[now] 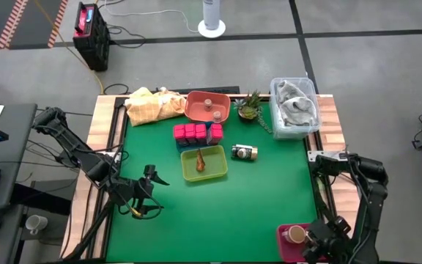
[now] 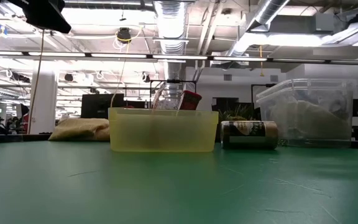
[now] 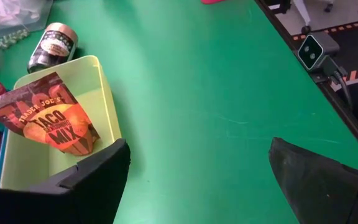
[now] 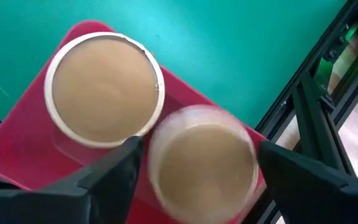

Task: Sort spices by type
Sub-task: Put the gold seasoning can into the pink bin

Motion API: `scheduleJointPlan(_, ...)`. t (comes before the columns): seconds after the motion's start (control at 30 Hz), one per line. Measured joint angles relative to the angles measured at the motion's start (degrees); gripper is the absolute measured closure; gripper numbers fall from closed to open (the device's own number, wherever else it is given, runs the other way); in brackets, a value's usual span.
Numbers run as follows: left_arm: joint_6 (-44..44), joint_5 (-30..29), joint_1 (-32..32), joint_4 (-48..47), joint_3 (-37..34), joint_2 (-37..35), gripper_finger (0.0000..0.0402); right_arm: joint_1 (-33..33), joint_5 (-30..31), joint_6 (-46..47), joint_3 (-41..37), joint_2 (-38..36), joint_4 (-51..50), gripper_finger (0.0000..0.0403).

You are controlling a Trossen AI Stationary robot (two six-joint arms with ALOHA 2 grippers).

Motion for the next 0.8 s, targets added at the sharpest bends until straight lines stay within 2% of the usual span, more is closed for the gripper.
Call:
scheduleJointPlan(0.27, -0.02, 0.02, 0.00, 0.00, 0.00, 0.00, 0.0036, -0.50, -0.41, -0.56, 2.58, 0.12, -1.77, 0.0026)
scheduleJointPlan(0.53, -0.66, 0.56, 0.00, -0.17, 0.00, 0.00, 0.0036, -3.13, -0.40, -2.26, 2.82, -5.74, -2.06, 0.0024)
scheduleJointPlan(0.67, -1.09, 0.76, 0.00, -0.58, 0.00, 0.00, 0.0036, -9.15, 2.66, -10.79, 2.82, -8.01, -2.13, 0.0025)
scheduleJointPlan(0.8, -1.07, 0.21, 0.00, -1.15, 0.00, 0.00, 0.0036, -19.15, 10.82, -28.26, 2.82, -8.17, -1.95, 0.0031)
